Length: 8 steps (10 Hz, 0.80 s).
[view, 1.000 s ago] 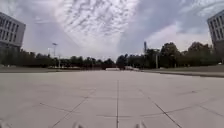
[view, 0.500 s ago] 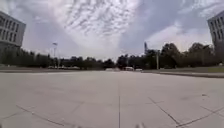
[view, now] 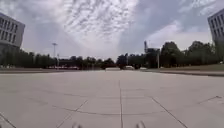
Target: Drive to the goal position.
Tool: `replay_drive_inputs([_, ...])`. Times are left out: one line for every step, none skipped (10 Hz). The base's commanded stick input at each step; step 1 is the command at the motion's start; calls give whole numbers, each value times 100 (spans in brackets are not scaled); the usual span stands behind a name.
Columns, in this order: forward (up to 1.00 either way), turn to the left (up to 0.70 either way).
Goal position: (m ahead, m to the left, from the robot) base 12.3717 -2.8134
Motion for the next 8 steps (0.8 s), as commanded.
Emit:
replay_drive_inputs([70,0])
replay_drive_inputs([70,0])
replay_drive_inputs([70,0])
replay_drive_inputs([70,0])
replay_drive_inputs([70,0])
replay_drive_inputs([70,0])
replay_drive_inputs([70,0])
replay_drive_inputs([70,0])
